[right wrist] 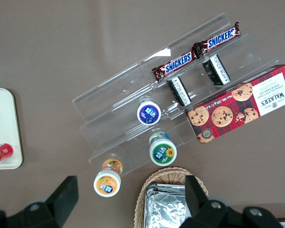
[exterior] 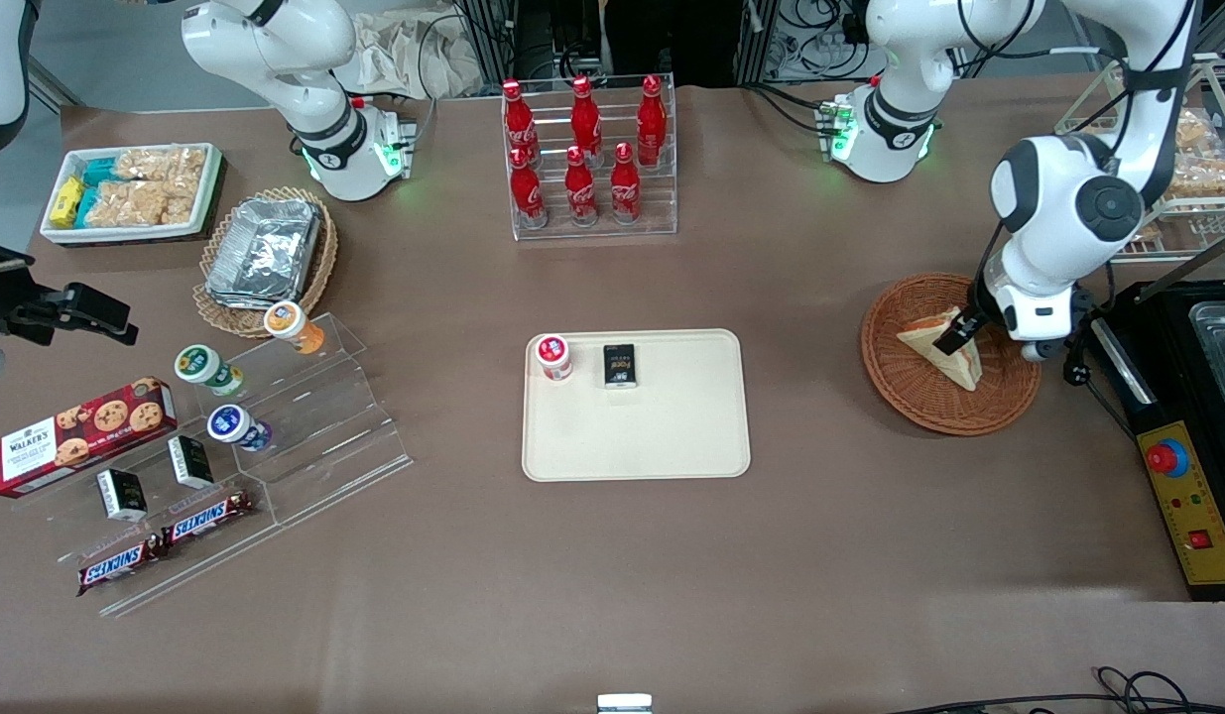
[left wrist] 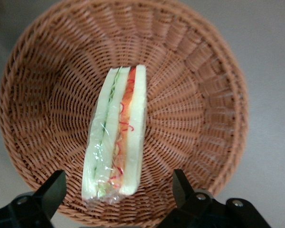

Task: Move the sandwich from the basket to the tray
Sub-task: 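Lower the left gripper and close it on the wrapped sandwich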

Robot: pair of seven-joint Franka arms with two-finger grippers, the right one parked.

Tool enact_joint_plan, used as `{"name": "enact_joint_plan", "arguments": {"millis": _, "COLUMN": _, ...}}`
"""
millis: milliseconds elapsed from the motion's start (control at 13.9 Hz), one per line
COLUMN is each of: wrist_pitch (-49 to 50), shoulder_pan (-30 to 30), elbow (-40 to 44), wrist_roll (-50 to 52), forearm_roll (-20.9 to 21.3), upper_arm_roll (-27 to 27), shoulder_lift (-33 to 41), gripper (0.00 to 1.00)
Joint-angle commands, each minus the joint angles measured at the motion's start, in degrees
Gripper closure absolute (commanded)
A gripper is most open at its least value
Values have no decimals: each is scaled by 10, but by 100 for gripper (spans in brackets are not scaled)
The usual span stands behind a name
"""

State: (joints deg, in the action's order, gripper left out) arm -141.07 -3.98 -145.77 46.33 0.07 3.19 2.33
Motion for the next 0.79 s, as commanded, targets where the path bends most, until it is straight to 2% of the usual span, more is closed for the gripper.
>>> {"name": "enact_joint_plan", "arguments": {"millis": 0, "wrist_pitch": -57, "shoulder_pan": -4, "elbow": -21, "wrist_roll": 17, "forearm_roll": 8, "upper_arm_roll": 1, "shoulder_lift": -20, "gripper": 0}}
{"name": "enact_joint_plan", "arguments": {"millis": 144, "wrist_pitch": -83, "shoulder_pan": -4, "elbow": -26, "wrist_roll": 17, "forearm_roll": 8, "upper_arm_roll": -11, "shoulder_lift": -36, "gripper": 3}}
{"name": "enact_joint_plan", "arguments": {"millis": 216, "wrist_pitch": -86, "shoulder_pan": -4, "elbow": -26, "wrist_roll": 17, "forearm_roll": 8, "upper_arm_roll": -12, "shoulder_lift": -39, "gripper": 21}}
{"name": "enact_joint_plan", "arguments": {"millis": 289, "wrist_pitch": -86, "shoulder_pan": -4, "elbow": -25, "wrist_roll": 17, "forearm_roll": 7, "upper_arm_roll": -16, "shoulder_lift": -41, "gripper": 57}}
{"name": "enact_joint_plan", "arguments": {"millis": 361, "wrist_pitch": -86, "shoulder_pan": -4, "elbow": -24, "wrist_roll": 17, "forearm_roll": 7, "upper_arm_roll": -24, "shoulder_lift": -41, "gripper": 99}}
{"name": "enact_joint_plan", "arguments": {"millis": 722, "wrist_pitch": -85, "shoulder_pan": -3, "elbow": -21, "wrist_roll": 21, "forearm_roll": 7, "upper_arm_roll": -24, "shoulder_lift": -43, "gripper": 100}}
